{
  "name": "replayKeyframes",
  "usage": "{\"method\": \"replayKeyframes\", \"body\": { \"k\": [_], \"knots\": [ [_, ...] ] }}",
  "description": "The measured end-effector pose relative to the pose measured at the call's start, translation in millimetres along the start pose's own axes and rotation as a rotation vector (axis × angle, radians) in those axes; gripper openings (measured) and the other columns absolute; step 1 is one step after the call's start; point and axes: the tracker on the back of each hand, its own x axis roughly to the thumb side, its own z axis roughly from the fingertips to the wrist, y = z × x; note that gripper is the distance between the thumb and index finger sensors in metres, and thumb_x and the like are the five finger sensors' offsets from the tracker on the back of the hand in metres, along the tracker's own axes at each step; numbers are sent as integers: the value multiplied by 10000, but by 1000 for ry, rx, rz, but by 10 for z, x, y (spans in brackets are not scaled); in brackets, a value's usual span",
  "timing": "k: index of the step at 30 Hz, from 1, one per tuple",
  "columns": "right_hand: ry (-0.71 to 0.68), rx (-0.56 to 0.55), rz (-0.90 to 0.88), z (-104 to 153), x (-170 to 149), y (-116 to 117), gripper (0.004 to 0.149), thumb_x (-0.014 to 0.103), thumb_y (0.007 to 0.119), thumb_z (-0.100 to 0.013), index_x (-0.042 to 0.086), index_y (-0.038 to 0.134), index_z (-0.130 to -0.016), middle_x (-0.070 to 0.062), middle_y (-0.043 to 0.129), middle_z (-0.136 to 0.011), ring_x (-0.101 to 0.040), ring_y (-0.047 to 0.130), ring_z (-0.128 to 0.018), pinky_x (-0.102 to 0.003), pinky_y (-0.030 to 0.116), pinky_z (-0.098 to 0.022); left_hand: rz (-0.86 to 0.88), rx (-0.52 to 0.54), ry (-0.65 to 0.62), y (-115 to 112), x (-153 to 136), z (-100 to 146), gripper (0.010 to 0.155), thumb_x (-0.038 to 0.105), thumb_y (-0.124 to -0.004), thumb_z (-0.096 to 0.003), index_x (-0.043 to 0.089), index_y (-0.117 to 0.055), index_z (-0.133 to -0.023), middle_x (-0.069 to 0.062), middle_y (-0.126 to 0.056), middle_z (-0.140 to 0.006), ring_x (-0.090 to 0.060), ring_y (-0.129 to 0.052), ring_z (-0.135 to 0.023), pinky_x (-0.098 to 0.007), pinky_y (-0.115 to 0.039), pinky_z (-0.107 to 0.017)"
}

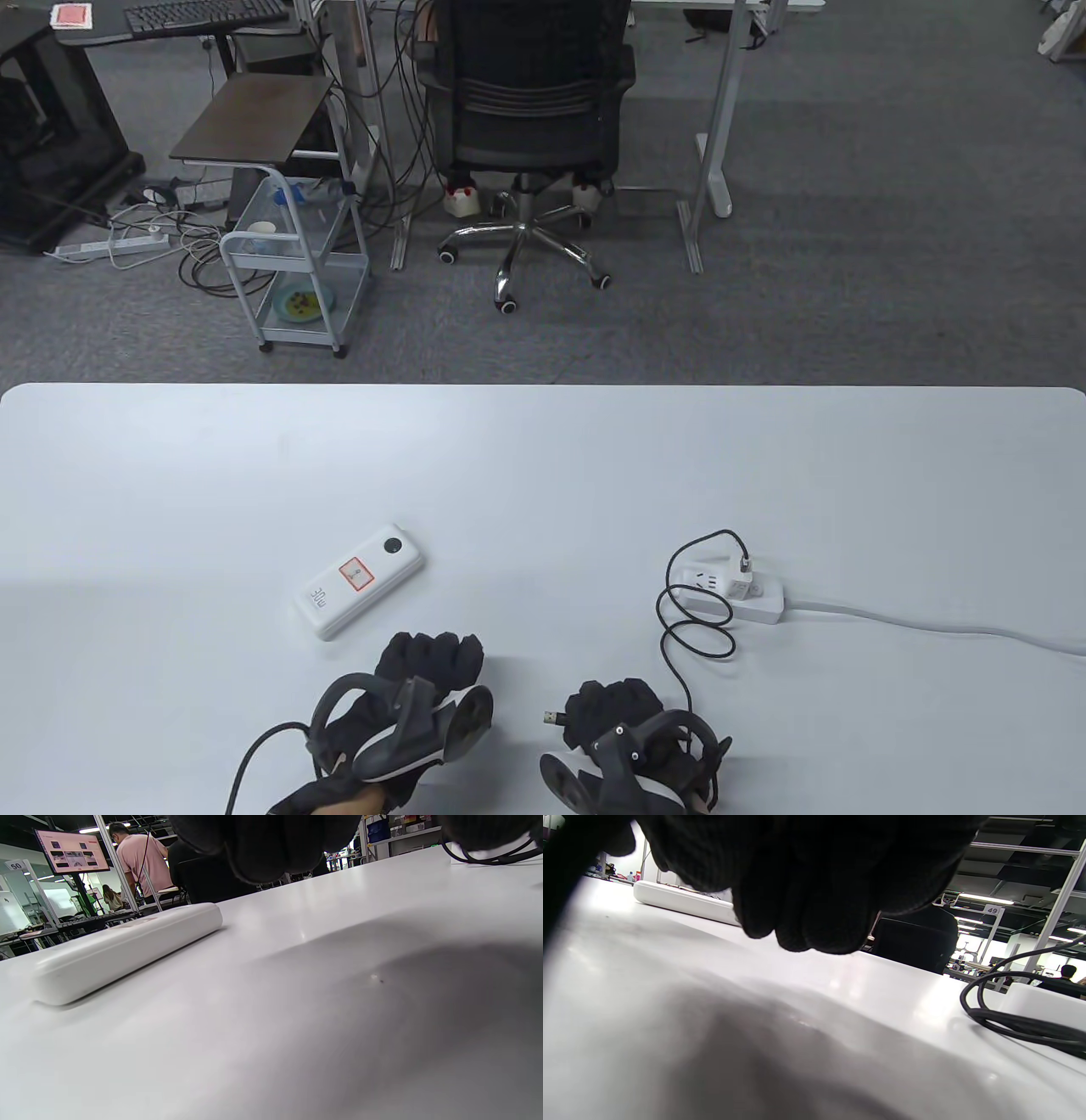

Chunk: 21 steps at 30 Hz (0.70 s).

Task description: Unplug the charger and disconnect the battery pack

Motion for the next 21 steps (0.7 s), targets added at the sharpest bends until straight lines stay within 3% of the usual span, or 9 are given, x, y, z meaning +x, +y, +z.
{"method": "replayKeyframes", "body": {
  "k": [5,13,17,21],
  "knots": [
    [-39,4,10,1,72,5,444,460,713,-457,262,883,-815,6,959,-873,-200,1011,-679,-437,808,-599,11,-33,-16,-19,-62,4,717,689,-678,-452,368,-620,-1091,68,-745,-1095,-195,-883,-993,-438,-680,-839],
    [-9,-81,-90,-170,52,-179,444,454,723,-464,251,884,-824,-4,953,-884,-217,1001,-695,-449,795,-608,30,15,54,8,-184,87,712,701,-678,-446,367,-643,-1074,76,-765,-1075,-191,-900,-973,-432,-694,-831],
    [-52,-55,-12,-557,84,-273,456,447,718,-468,235,875,-841,-20,931,-911,-241,978,-727,-468,767,-632,63,32,87,7,-299,151,739,716,-685,-433,362,-637,-1080,66,-757,-1083,-200,-896,-977,-441,-694,-826],
    [-38,-45,38,-1104,174,-399,459,447,719,-470,236,870,-849,-17,919,-927,-244,965,-747,-470,750,-654,122,12,97,-23,-357,171,728,715,-690,-436,359,-651,-1070,71,-773,-1068,-193,-907,-963,-430,-704,-824]
  ]
}}
